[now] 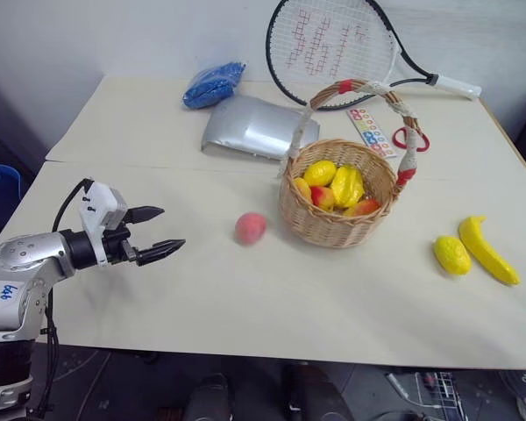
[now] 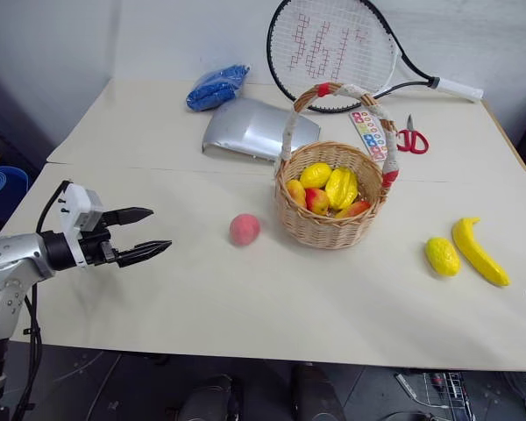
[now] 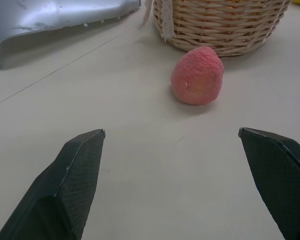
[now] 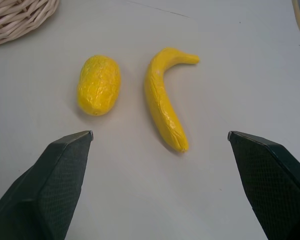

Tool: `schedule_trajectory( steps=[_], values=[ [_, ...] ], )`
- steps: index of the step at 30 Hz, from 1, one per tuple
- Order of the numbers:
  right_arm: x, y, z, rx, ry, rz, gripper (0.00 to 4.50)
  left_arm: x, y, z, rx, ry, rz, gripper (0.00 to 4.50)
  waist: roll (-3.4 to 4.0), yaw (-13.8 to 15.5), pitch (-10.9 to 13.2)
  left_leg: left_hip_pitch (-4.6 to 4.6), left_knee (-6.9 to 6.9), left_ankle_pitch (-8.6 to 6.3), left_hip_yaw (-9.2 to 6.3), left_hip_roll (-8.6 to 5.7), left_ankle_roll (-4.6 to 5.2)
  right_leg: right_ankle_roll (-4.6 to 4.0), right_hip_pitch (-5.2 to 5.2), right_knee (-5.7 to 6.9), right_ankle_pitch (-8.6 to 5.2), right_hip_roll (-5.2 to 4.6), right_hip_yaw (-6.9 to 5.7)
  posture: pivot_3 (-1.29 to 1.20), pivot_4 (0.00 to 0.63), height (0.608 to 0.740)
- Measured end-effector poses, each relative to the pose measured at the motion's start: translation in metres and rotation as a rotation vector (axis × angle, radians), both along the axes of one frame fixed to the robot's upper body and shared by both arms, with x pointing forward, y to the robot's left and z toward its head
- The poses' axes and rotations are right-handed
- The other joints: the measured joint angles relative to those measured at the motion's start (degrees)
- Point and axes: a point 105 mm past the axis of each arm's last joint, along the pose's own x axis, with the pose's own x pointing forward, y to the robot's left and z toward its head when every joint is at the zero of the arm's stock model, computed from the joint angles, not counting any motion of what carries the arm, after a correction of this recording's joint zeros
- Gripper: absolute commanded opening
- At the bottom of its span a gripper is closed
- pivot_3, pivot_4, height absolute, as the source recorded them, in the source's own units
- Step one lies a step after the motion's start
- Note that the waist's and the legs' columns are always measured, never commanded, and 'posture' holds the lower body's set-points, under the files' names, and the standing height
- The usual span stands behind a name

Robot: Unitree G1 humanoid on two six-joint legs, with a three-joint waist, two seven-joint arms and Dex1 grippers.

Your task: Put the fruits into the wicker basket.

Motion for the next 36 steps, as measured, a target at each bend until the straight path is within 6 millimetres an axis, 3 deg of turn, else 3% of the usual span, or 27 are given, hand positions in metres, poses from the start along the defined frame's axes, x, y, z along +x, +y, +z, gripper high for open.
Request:
schedule_trajectory(
  steps=[8, 13, 15, 20, 26, 30, 36],
  values=[
    [0.0, 0.003, 0.001, -0.01, 0.004, 0.013, 4.47, 0.002, -0.01, 0.004, -0.035, 0.0, 0.003, 4.5, 0.0, 0.01, 0.0, 0.0, -0.01, 0.0, -0.01, 0.0, 0.0, 0.0, 0.0, 0.0, 0.0, 0.01, 0.0, 0.0, 0.15, 0.74],
    [0.009, 0.021, 0.014, 0.002, -0.038, 0.08, 4.47, 0.012, -0.02, 0.009, -0.042, 0.026, 0.034, 4.5, 0.0, 0.03, 0.0, -0.01, 0.08, 0.0, -0.02, -0.01, -0.01, 0.04, 0.01, 0.04, 0.02, 0.02, 0.01, 0.0, 0.15, 0.74],
    [0.018, 0.04, 0.028, 0.026, -0.095, 0.143, 4.47, 0.02, -0.032, 0.012, -0.026, 0.024, 0.029, 4.5, 0.0, 0.03, 0.0, 0.0, 0.08, 0.01, -0.01, -0.03, -0.01, 0.08, 0.02, 0.06, 0.04, 0.02, 0.05, 0.0, 0.15, 0.74],
    [0.028, 0.117, 0.063, 0.055, -0.133, 0.47, 4.47, 0.025, -0.081, 0.012, -0.015, 0.039, -0.09, 4.5, -0.01, 0.09, 0.01, -0.05, 0.08, 0.06, -0.08, 0.0, -0.1, 0.11, -0.01, 0.07, 0.04, 0.13, 0.07, 0.0, 0.15, 0.74],
    [0.026, 0.194, 0.08, 0.036, -0.128, 0.812, 4.47, 0.045, -0.099, -0.005, 0.064, 0.055, -0.034, 4.5, -0.05, 0.11, 0.02, -0.04, 0.16, 0.08, -0.1, 0.01, -0.12, 0.16, 0.01, 0.05, 0.06, 0.3, 0.24, 0.0, 0.15, 0.74],
    [0.024, 0.229, 0.093, 0.011, -0.169, 0.967, 4.47, 0.054, -0.114, -0.015, 0.076, 0.068, -0.055, 4.5, -0.11, 0.19, 0.06, -0.16, 0.21, 0.08, -0.1, 0.02, -0.12, 0.16, -0.07, 0.04, 0.07, 0.3, 0.25, 0.0, 0.15, 0.74],
    [0.024, 0.255, 0.095, 0.019, -0.185, 1.062, 4.47, 0.066, -0.125, -0.033, 0.141, 0.073, -0.076, 4.5, -0.13, 0.43, 0.07, -0.19, 0.28, 0.08, -0.07, 0.07, -0.12, 0.17, -0.09, 0.02, 0.06, 0.32, 0.28, 0.0, 0.15, 0.74]
  ],
)
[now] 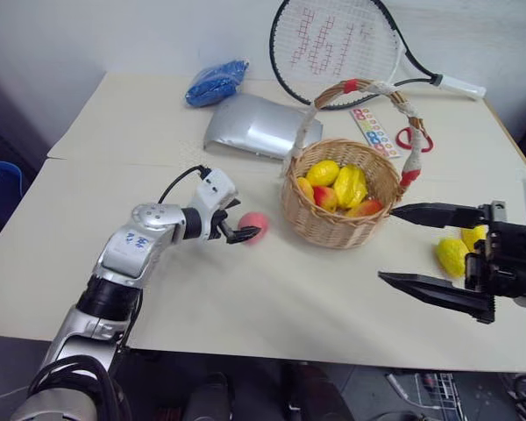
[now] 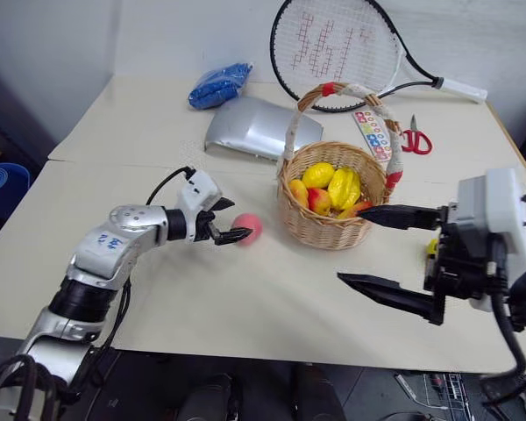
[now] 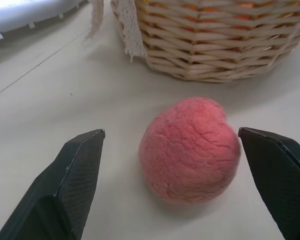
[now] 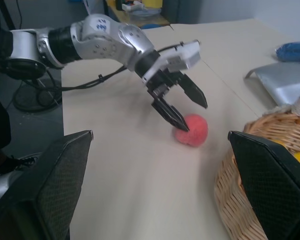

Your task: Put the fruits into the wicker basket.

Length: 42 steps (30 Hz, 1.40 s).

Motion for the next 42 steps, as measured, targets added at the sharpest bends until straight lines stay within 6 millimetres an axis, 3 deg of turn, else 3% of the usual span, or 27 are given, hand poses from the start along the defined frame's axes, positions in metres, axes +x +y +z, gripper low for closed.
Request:
schedule_trajectory(
  steps=[7, 10, 14, 18, 21, 24, 26, 29, 31, 33, 36, 42],
  values=[
    [0.004, 0.004, 0.004, 0.015, -0.026, -0.01, 4.47, 0.006, -0.012, -0.021, -0.006, 0.046, -0.017, 4.5, 0.0, 0.34, 0.0, -0.02, 0.04, -0.01, 0.0, 0.01, 0.05, 0.0, 0.0, 0.02, 0.0, -0.02, 0.0, 0.0, 0.15, 0.74],
    [0.005, 0.004, 0.002, 0.013, -0.019, -0.011, 4.5, 0.009, -0.021, -0.02, -0.013, 0.037, -0.03, 3.92, 0.0, 0.79, 0.0, -0.04, 0.1, -0.03, 0.01, 0.01, 0.08, 0.0, 0.0, 0.02, 0.0, -0.01, 0.01, 0.0, 0.15, 0.74],
    [0.009, 0.002, -0.001, -0.004, -0.018, -0.032, 4.5, 0.008, -0.023, -0.02, 0.0, 0.026, -0.058, 2.76, 0.0, 0.99, 0.0, -0.04, 0.1, -0.03, 0.02, 0.03, 0.09, 0.0, -0.01, 0.03, 0.0, -0.02, 0.01, 0.0, 0.15, 0.74],
    [0.015, -0.005, -0.004, -0.019, -0.024, -0.08, 4.5, 0.005, -0.009, -0.013, 0.028, 0.007, -0.063, 2.62, 0.0, 0.86, 0.0, -0.03, 0.09, -0.03, 0.03, 0.06, 0.08, 0.0, -0.02, 0.06, 0.0, -0.01, 0.01, 0.0, 0.15, 0.74],
    [0.019, -0.01, -0.006, -0.013, -0.024, -0.112, 4.5, -0.004, 0.006, 0.019, 0.033, -0.065, -0.098, 2.61, 0.0, 0.94, 0.0, -0.07, 0.09, -0.02, 0.02, 0.08, 0.06, -0.01, -0.08, 0.11, 0.0, -0.02, 0.0, 0.0, 0.15, 0.74],
    [0.022, -0.018, -0.004, -0.005, -0.048, -0.162, 4.5, -0.012, 0.005, 0.06, 0.008, -0.139, -0.168, 2.61, -0.01, 1.28, 0.01, -0.1, 0.18, -0.02, -0.03, 0.03, 0.07, 0.0, -0.03, 0.09, 0.0, -0.07, -0.06, 0.0, 0.15, 0.74],
    [0.026, -0.026, -0.006, 0.004, -0.057, -0.215, 4.5, -0.013, -0.007, 0.096, -0.034, -0.195, -0.222, 2.61, -0.04, 1.97, 0.02, -0.21, 0.36, -0.08, -0.09, 0.01, 0.17, 0.02, 0.0, 0.06, 0.01, -0.07, -0.11, 0.0, 0.15, 0.74],
    [0.034, -0.04, -0.01, 0.041, -0.068, -0.316, 4.5, -0.014, -0.042, 0.15, -0.104, -0.309, -0.296, 2.61, -0.04, 2.67, 0.01, -0.31, 0.54, -0.17, -0.1, -0.14, 0.33, 0.17, 0.02, 0.0, 0.01, -0.03, -0.06, 0.0, 0.15, 0.74],
    [0.037, -0.046, -0.015, 0.069, -0.066, -0.372, 4.5, -0.018, -0.068, 0.166, -0.143, -0.341, -0.356, 2.61, -0.01, 2.56, -0.01, -0.29, 0.54, -0.22, 0.0, -0.25, 0.43, 0.32, 0.03, 0.02, -0.05, 0.18, 0.14, 0.0, 0.15, 0.74],
    [0.038, -0.053, -0.022, 0.091, -0.057, -0.428, 4.5, -0.017, -0.094, 0.156, -0.152, -0.315, -0.415, 2.61, -0.01, 2.51, -0.01, -0.27, 0.54, -0.19, 0.06, -0.31, 0.36, 0.41, 0.0, 0.04, -0.1, 0.24, 0.52, 0.0, 0.15, 0.74],
    [0.039, -0.058, -0.029, 0.099, -0.045, -0.483, 4.5, -0.013, -0.128, 0.123, -0.14, -0.209, -0.476, 2.61, -0.02, 2.16, 0.01, -0.28, 0.54, -0.15, 0.2, -0.31, 0.3, 0.44, -0.12, 0.09, -0.09, 0.39, 0.84, 0.0, 0.15, 0.74],
    [0.034, -0.063, -0.037, 0.099, -0.032, -0.526, 4.5, 0.006, -0.148, 0.091, -0.029, -0.205, -0.462, 2.61, -0.03, 1.03, 0.01, -0.2, 0.49, -0.24, 0.15, -0.31, 0.46, 0.44, -0.16, 0.18, -0.09, 0.48, 0.97, 0.0, 0.15, 0.74]
  ],
)
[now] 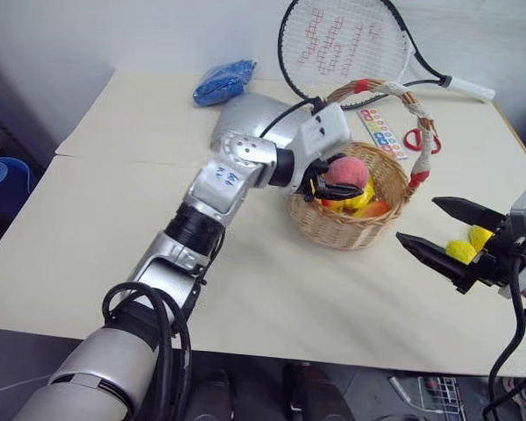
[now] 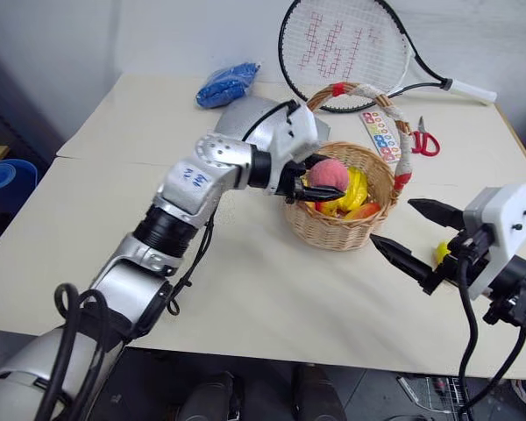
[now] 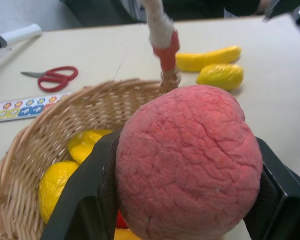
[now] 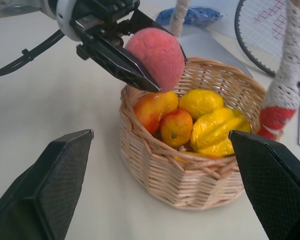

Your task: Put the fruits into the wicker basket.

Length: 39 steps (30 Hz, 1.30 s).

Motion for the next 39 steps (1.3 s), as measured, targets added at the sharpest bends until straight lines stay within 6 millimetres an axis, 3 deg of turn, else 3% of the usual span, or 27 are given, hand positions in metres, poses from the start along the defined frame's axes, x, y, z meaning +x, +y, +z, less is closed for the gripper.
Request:
schedule_trajectory(
  steps=[3, 6, 12, 17, 18, 22, 24, 28, 31, 39],
  values=[
    [-0.005, -0.01, -0.005, 0.004, 0.013, -0.055, 4.5, 0.004, -0.007, -0.003, -0.054, 0.031, -0.012, 3.56, 0.0, 0.07, 0.0, -0.04, -0.02, -0.01, -0.04, -0.01, 0.01, 0.01, -0.01, -0.04, -0.01, 0.01, -0.02, 0.0, 0.15, 0.74],
    [-0.009, -0.013, -0.011, 0.014, 0.034, -0.074, 4.5, -0.001, -0.009, 0.008, -0.153, 0.055, -0.062, 4.49, -0.01, -0.05, 0.0, -0.05, -0.02, -0.01, 0.0, -0.01, 0.01, 0.03, -0.01, -0.05, 0.0, -0.03, 0.0, 0.0, 0.15, 0.74],
    [-0.021, -0.027, -0.03, 0.013, 0.115, -0.142, 4.5, -0.017, 0.014, 0.029, -0.292, 0.082, -0.149, 4.49, 0.01, -0.03, -0.01, 0.04, -0.02, 0.01, 0.0, 0.05, -0.03, 0.04, 0.0, 0.07, 0.0, -0.06, 0.03, 0.0, 0.15, 0.74],
    [-0.048, -0.056, -0.041, -0.004, 0.208, -0.231, 4.5, -0.028, 0.093, 0.02, -0.315, 0.179, -0.159, 4.49, 0.04, -0.71, -0.01, 0.24, -0.04, 0.05, 0.03, 0.24, -0.4, -0.06, 0.0, 0.27, -0.05, -0.03, 0.17, 0.0, 0.15, 0.74],
    [-0.057, -0.07, -0.04, -0.004, 0.227, -0.279, 4.5, -0.033, 0.115, 0.02, -0.297, 0.199, -0.161, 4.49, 0.04, -0.78, 0.0, 0.27, -0.04, 0.05, -0.01, 0.28, -0.44, -0.1, 0.02, 0.27, -0.07, -0.01, 0.12, 0.0, 0.15, 0.74],
    [-0.099, -0.115, -0.046, 0.011, 0.348, -0.403, 4.5, -0.064, 0.162, 0.037, -0.223, 0.203, -0.238, 4.49, 0.04, -0.32, 0.0, 0.3, -0.08, -0.07, -0.05, 0.27, -0.37, -0.17, 0.11, 0.13, -0.13, -0.03, 0.05, 0.0, 0.15, 0.74],
    [-0.119, -0.13, -0.049, 0.028, 0.417, -0.429, 4.5, -0.077, 0.174, 0.044, -0.187, 0.189, -0.273, 4.49, 0.03, 0.02, 0.0, 0.38, -0.07, -0.16, -0.09, 0.25, -0.24, -0.16, 0.33, -0.05, -0.11, -0.07, 0.01, 0.0, 0.15, 0.74],
    [-0.131, -0.149, -0.052, 0.067, 0.442, -0.472, 4.5, -0.086, 0.182, 0.045, -0.133, 0.185, -0.292, 4.49, 0.0, -0.14, -0.02, 0.37, -0.06, -0.24, -0.06, 0.22, -0.09, -0.11, 0.4, -0.25, -0.05, -0.16, 0.06, 0.0, 0.15, 0.74],
    [-0.114, -0.153, -0.048, 0.057, 0.381, -0.469, 4.5, -0.089, 0.177, 0.046, -0.147, 0.179, -0.305, 4.49, 0.0, -0.44, -0.02, 0.36, -0.06, -0.24, -0.05, 0.24, -0.09, -0.12, 0.39, -0.2, -0.05, -0.13, 0.1, 0.0, 0.15, 0.74],
    [-0.021, -0.133, -0.06, 0.063, 0.248, -0.433, 4.5, -0.093, 0.156, 0.044, -0.192, 0.147, -0.31, 4.49, 0.02, -1.67, 0.02, 0.34, 0.0, -0.14, 0.01, 0.23, -0.27, -0.13, 0.14, 0.21, -0.08, -0.04, 0.22, 0.0, 0.15, 0.74]
  ],
)
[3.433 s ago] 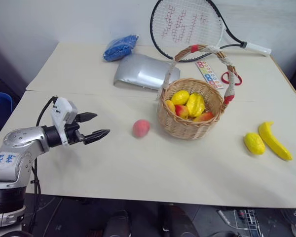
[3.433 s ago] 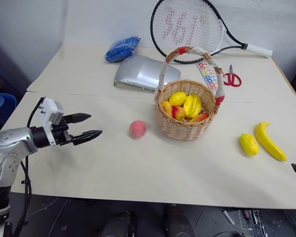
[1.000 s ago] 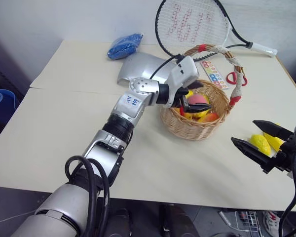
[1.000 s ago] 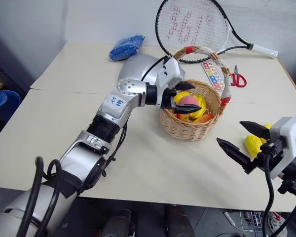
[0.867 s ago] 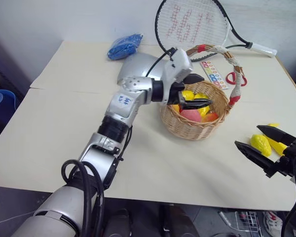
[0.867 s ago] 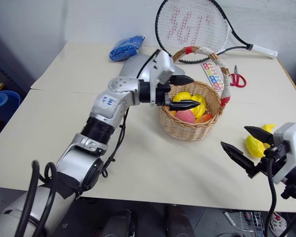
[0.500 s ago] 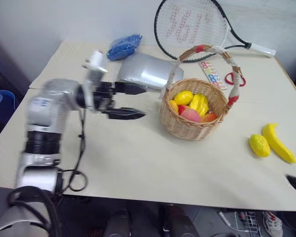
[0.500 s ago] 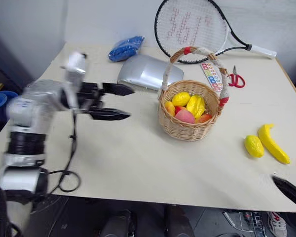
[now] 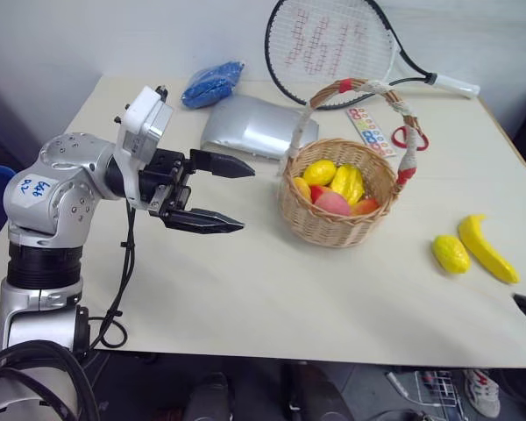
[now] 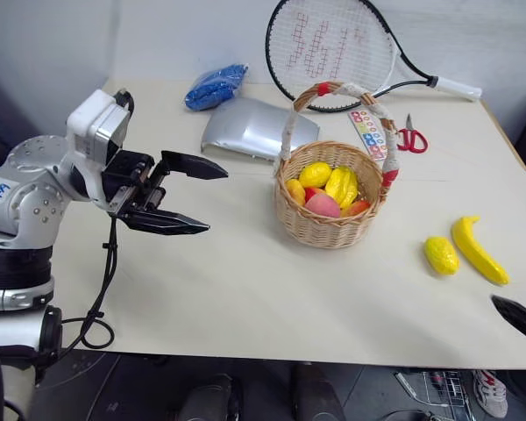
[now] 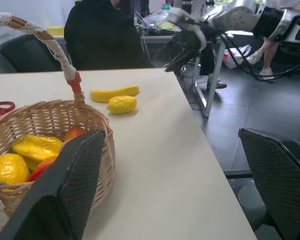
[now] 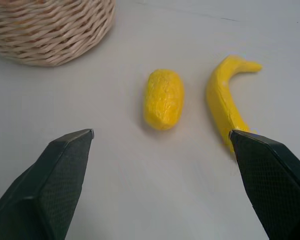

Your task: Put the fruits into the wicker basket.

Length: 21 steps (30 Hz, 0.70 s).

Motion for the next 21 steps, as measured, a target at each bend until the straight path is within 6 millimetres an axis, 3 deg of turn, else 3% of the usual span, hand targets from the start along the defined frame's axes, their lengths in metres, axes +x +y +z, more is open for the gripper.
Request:
schedule_trajectory(
  steps=[2, 6, 13, 20, 21],
  values=[
    [0.03, 0.006, -0.007, 0.002, -0.012, -0.011, 4.5, -0.001, -0.007, -0.001, 0.0, -0.013, 0.007, 4.49, 0.01, -0.01, 0.0, 0.0, 0.04, 0.02, 0.01, -0.01, -0.03, 0.0, -0.04, 0.06, 0.0, 0.01, 0.02, 0.0, 0.15, 0.74],
    [0.065, 0.012, -0.018, -0.018, -0.003, -0.053, 4.5, -0.002, -0.012, 0.001, -0.002, -0.038, 0.021, 4.49, 0.11, 0.4, 0.01, -0.1, 0.04, 0.14, -0.02, -0.01, -0.24, -0.01, -0.18, 0.12, -0.02, 0.03, 0.02, 0.0, 0.15, 0.74],
    [0.093, 0.008, -0.034, -0.007, 0.022, -0.125, 4.5, 0.0, -0.013, 0.002, -0.009, -0.045, 0.048, 4.49, 0.12, 0.2, 0.01, -0.08, 0.09, 0.13, 0.07, -0.03, -0.2, 0.0, -0.16, 0.14, -0.01, 0.02, 0.11, 0.0, 0.15, 0.74],
    [0.096, 0.004, -0.056, -0.006, 0.092, -0.159, 4.5, 0.002, -0.013, 0.006, -0.016, -0.056, 0.063, 4.49, 0.12, 0.2, 0.01, -0.09, 0.08, 0.12, 0.08, -0.01, -0.19, 0.0, -0.18, 0.14, -0.01, 0.03, 0.11, 0.0, 0.15, 0.74],
    [0.094, 0.006, -0.06, 0.0, 0.101, -0.152, 4.31, 0.002, -0.013, 0.007, -0.016, -0.058, 0.065, 4.5, 0.12, 0.21, 0.01, -0.08, 0.08, 0.12, 0.08, -0.01, -0.19, 0.0, -0.18, 0.15, -0.01, 0.04, 0.11, 0.0, 0.15, 0.74]
  ],
)
